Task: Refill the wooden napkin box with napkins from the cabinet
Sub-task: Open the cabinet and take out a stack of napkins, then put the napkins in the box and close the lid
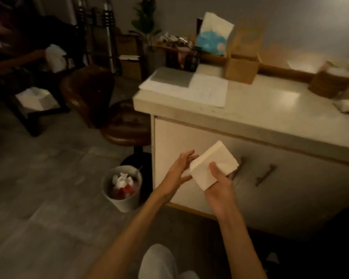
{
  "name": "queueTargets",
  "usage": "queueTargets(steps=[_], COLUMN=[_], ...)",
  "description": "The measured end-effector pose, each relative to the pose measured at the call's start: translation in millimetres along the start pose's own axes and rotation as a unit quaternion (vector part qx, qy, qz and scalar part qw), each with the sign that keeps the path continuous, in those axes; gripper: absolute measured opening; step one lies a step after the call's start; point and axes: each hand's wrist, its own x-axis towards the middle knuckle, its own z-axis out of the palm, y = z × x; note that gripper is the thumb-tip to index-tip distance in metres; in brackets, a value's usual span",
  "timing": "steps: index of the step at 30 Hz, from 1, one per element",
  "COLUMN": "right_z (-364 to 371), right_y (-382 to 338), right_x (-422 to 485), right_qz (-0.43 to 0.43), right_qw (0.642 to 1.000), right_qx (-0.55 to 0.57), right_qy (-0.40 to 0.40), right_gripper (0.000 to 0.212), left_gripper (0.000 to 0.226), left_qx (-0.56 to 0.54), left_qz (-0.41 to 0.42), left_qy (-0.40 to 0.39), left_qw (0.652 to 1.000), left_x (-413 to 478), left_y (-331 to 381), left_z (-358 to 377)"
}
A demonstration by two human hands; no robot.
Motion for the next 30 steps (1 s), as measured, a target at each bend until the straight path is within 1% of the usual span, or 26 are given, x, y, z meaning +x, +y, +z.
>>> queueTargets(steps=[3,4,7,8,9,10,11,12,13,14,16,19,21,23,24,26,28,30], right_z=[64,86,144,159,172,182,190,195,196,196,188,171,162,153,149,141,135,134], right_y=[-20,-32,-74,-89,-103,-118,-133,-147,-161,-174,-196,-220,-232,-239,-243,-249,-254,-261], right_x=[-13,-18,-38,-43,-46,-48,-49,-49,-48,-45,-38,-22,-12,1,10,32,57,86], right_qz=[0.076,0.105,0.157,0.163,0.155,0.133,0.103,0.079,0.065,0.052,0.027,-0.001,-0.029,-0.062,-0.075,-0.095,-0.125,-0.135], right_qw=[0.994,0.989,0.981,0.982,0.987,0.989,0.982,0.968,0.955,0.95,0.94,0.913,0.895,0.891,0.891,0.886,0.871,0.866], right_qx=[0.078,0.097,0.109,0.083,0.027,-0.055,-0.149,-0.233,-0.286,-0.307,-0.335,-0.401,-0.439,-0.449,-0.447,-0.454,-0.474,-0.482], right_qy=[-0.018,-0.026,-0.037,-0.037,-0.036,-0.039,-0.047,-0.049,-0.042,-0.04,-0.058,-0.079,-0.067,-0.041,-0.029,-0.013,-0.016,-0.019], right_gripper=[0.046,0.043,0.04,0.041,0.045,0.05,0.056,0.061,0.066,0.068,0.067,0.065,0.057,0.044,0.041,0.042,0.043,0.037], left_gripper=[0.073,0.071,0.045,0.041,0.038,0.036,0.033,0.032,0.032,0.034,0.037,0.037,0.043,0.054,0.056,0.052,0.044,0.04], left_qx=[-0.015,-0.005,0.004,0.011,0.024,0.037,0.049,0.059,0.075,0.092,0.122,0.149,0.153,0.162,0.179,0.218,0.248,0.269], left_qz=[-0.013,-0.016,-0.022,-0.02,-0.017,-0.012,-0.005,-0.002,-0.002,0.0,0.0,0.004,-0.001,-0.012,-0.012,-0.003,0.006,0.001], left_qy=[0.027,0.044,0.105,0.123,0.135,0.145,0.151,0.149,0.14,0.125,0.09,0.038,-0.006,-0.045,-0.053,-0.051,-0.046,-0.046], left_qw=[0.999,0.999,0.994,0.992,0.99,0.989,0.987,0.987,0.987,0.988,0.988,0.988,0.988,0.986,0.982,0.975,0.968,0.962], left_x=[-28,-36,-54,-58,-61,-64,-65,-65,-63,-59,-49,-29,-13,8,23,56,90,121], left_y=[73,101,187,213,236,258,276,290,304,315,327,334,330,323,318,307,303,301], left_z=[7,9,20,22,24,26,27,27,28,28,34,52,64,71,73,72,68,63])
